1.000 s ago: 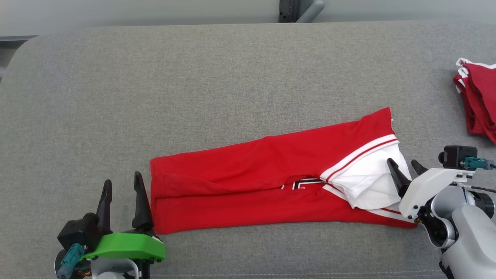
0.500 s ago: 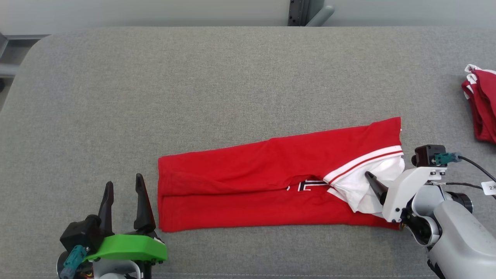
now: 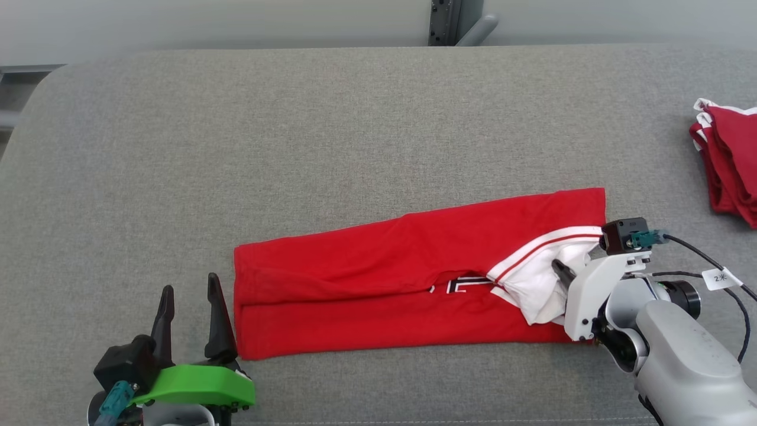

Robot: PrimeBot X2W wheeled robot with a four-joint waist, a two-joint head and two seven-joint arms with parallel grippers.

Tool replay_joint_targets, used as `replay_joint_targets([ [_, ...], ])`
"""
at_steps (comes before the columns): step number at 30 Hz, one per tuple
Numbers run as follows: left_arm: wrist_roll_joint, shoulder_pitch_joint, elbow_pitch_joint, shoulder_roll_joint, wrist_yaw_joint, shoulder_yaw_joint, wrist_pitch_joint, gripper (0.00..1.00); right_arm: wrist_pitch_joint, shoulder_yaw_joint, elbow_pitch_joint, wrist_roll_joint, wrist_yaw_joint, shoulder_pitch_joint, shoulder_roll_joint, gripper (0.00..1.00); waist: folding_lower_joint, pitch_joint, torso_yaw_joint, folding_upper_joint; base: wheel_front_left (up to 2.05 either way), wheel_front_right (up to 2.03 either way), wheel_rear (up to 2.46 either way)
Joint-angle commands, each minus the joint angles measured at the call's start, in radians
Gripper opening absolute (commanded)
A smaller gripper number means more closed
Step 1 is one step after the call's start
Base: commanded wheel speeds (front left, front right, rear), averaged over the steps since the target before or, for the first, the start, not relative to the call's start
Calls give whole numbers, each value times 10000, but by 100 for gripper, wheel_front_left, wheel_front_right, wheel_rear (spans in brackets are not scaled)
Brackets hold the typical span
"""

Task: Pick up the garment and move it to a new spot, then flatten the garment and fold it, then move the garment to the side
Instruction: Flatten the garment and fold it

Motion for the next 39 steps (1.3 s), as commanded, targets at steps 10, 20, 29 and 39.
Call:
replay_joint_targets([
  [10,186,220,-35,-39,-130,19,0,100,-218,-593,-1216,995,-19,482,-1319,0,0,-227,-849,0,0,0,0],
  [20,290,18,45,-45,-192,73,0,100,216,-1437,-2940,1246,-16,908,-1750,0,0,-97,-1297,0,0,0,0],
  [29,298,-101,128,-67,-242,31,-2,100,843,-828,-5161,1289,-13,1365,-1320,0,0,-162,-1118,0,0,0,0],
  [39,270,-150,112,-89,-199,-19,-2,100,1398,345,-6271,1176,-11,1330,-458,0,0,-196,-805,0,0,0,0],
])
